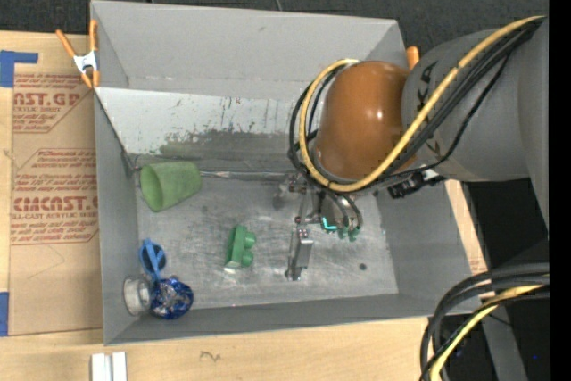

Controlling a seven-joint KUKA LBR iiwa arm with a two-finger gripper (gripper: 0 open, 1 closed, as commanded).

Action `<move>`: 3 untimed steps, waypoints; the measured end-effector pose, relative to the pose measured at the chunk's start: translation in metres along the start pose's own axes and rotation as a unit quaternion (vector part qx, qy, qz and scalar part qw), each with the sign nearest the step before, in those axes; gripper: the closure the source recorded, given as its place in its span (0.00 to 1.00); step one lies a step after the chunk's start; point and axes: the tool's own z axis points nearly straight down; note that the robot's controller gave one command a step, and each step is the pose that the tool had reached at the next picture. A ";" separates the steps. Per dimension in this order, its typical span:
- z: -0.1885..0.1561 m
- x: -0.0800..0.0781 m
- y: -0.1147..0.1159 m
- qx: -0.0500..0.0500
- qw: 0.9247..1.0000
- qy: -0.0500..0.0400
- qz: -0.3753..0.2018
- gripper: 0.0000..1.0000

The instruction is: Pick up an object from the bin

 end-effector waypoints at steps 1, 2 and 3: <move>0.085 -0.044 0.053 -0.001 0.998 -0.007 -0.056 0.00; 0.080 -0.046 0.051 -0.001 0.998 -0.009 -0.054 1.00; -0.048 -0.044 0.038 0.001 0.989 -0.009 -0.151 1.00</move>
Offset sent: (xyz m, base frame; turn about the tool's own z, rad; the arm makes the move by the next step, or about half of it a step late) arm 0.0426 0.0500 -0.0827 -0.1080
